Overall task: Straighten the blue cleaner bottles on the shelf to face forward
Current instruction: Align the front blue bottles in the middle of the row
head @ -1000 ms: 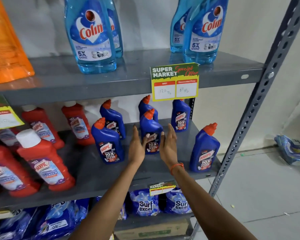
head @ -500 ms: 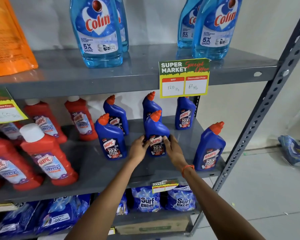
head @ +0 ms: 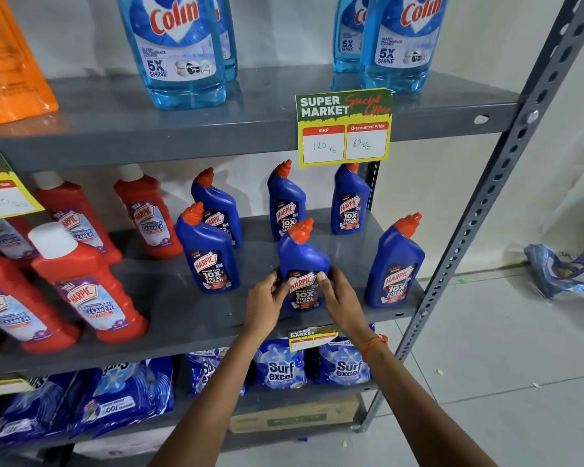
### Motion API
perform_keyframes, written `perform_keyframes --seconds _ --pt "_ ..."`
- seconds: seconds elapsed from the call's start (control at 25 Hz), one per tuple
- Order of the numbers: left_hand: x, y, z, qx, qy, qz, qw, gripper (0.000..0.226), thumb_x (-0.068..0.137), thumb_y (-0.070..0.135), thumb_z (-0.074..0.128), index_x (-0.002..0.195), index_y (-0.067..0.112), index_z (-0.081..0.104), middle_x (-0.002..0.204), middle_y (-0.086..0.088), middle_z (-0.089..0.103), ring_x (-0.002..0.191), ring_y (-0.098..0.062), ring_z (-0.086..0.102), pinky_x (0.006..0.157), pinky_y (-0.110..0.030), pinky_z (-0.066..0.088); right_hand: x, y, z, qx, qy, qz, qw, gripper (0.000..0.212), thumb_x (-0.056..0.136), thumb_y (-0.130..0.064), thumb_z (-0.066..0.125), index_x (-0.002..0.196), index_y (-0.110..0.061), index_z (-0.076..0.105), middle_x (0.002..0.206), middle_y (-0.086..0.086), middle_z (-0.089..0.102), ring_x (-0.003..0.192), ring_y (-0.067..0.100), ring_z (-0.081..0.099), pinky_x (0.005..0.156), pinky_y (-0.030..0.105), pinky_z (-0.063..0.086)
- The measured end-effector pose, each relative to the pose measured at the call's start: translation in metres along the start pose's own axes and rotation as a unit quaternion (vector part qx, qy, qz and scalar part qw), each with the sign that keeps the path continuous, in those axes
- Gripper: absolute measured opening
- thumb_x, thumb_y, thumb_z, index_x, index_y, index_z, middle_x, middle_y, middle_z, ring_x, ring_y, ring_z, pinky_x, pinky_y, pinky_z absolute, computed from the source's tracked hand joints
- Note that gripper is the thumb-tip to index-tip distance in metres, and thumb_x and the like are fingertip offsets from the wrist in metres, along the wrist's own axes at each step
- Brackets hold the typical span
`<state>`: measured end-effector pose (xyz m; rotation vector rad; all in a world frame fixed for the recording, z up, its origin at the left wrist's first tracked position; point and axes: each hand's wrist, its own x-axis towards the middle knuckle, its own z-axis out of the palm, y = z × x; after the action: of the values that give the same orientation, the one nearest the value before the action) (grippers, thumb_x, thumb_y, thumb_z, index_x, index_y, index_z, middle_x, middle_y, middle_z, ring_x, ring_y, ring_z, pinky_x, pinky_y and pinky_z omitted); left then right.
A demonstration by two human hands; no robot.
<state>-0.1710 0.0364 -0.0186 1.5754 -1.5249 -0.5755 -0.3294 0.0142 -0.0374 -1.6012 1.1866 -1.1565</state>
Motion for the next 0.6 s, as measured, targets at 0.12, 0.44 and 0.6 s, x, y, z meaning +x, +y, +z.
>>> perform_keyframes --seconds 0.12,0.44,0.6 --pt "-0.003 0.002 0.000 -0.014 -0.002 -0.006 1.000 0.036 0.089 0.028 0.056 0.115 0.003 0.058 0.103 -0.018 0.071 0.091 -0.026 0.068 0.074 -0.034 0.054 -0.003 -0.001 0.001 0.000 0.001 0.000 1.000 0.037 0.095 -0.036 0.042 0.128 -0.019 0.045 0.120 0.007 0.061 0.106 0.015 0.060 0.085 0.028 0.053" --pt "-0.004 0.002 0.000 -0.028 -0.014 -0.014 0.999 0.036 0.089 0.028 0.056 0.116 0.004 0.057 0.107 -0.018 0.070 0.095 -0.025 0.067 0.076 -0.030 0.052 -0.010 -0.005 0.005 0.046 0.018 0.018 0.999 0.028 0.095 -0.035 0.044 0.121 -0.025 0.048 0.107 -0.005 0.064 0.095 0.003 0.062 0.077 0.019 0.054" --pt "-0.002 0.000 -0.001 -0.055 -0.024 -0.028 0.998 0.038 0.088 0.028 0.059 0.119 0.006 0.054 0.112 -0.014 0.068 0.102 -0.024 0.065 0.078 -0.025 0.049 -0.015 -0.012 0.007 0.091 0.033 0.041 0.994 0.028 0.096 -0.035 0.043 0.121 -0.025 0.048 0.120 0.002 0.062 0.109 0.011 0.060 0.081 0.013 0.051"
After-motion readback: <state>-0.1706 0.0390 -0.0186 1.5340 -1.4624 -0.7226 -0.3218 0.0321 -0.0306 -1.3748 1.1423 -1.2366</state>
